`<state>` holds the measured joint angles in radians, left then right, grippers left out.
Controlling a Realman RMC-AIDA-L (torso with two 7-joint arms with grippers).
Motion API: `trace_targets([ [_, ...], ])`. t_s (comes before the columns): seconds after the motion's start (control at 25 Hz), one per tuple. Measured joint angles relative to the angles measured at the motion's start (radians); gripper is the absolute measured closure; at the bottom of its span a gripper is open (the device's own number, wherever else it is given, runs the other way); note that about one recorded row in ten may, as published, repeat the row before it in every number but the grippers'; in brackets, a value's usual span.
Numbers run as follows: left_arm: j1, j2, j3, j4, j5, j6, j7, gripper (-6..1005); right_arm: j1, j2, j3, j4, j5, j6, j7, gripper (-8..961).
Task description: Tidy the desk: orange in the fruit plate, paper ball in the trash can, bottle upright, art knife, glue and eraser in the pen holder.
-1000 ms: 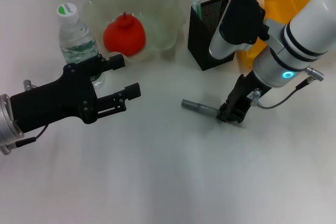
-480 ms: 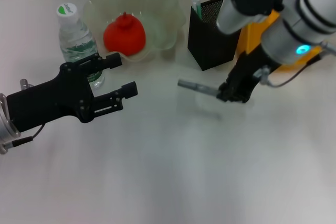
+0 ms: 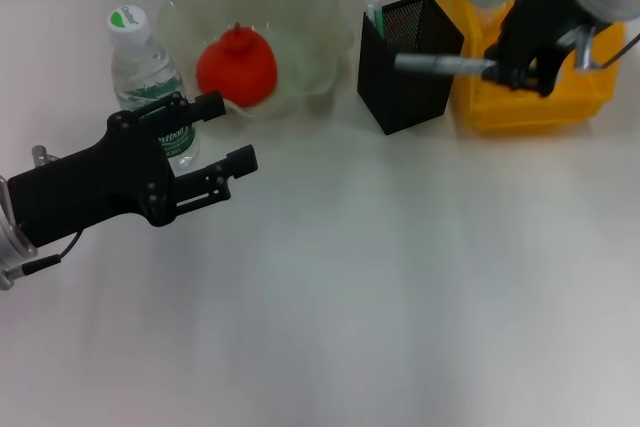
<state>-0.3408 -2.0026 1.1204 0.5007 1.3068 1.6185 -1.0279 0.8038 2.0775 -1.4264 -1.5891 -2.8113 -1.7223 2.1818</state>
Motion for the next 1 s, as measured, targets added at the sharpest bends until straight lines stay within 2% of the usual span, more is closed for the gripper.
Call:
trace_targets([
  [0.16, 0.004, -0.002, -0.004, -0.002, -0.002, 0.000, 0.003, 242, -0.005, 0.003, -0.028, -0.089, -0.088, -0.010, -0.038, 819],
  [0.44, 0.005, -0.007, -0.004, -0.002, -0.005, -0.005, 0.003, 242, -0.037, 0.000, -0.033, -0.120, -0.109, 0.058, -0.118, 822],
  [0.68, 0.006, -0.015, -0.018, 0.000, -0.002, -0.006, 0.001, 242, -0.100, 0.000, -0.034, -0.142, -0.111, 0.193, -0.249, 823],
  [0.84, 0.006, -0.015, -0.020, -0.002, -0.005, -0.006, 0.000, 242, -0.118, 0.000, -0.032, -0.146, -0.111, 0.228, -0.300, 824],
  [1.0, 0.006, -0.017, -0.027, -0.004, -0.006, -0.007, -0.003, 242, -0.181, 0.002, -0.055, -0.149, -0.111, 0.340, -0.394, 825],
])
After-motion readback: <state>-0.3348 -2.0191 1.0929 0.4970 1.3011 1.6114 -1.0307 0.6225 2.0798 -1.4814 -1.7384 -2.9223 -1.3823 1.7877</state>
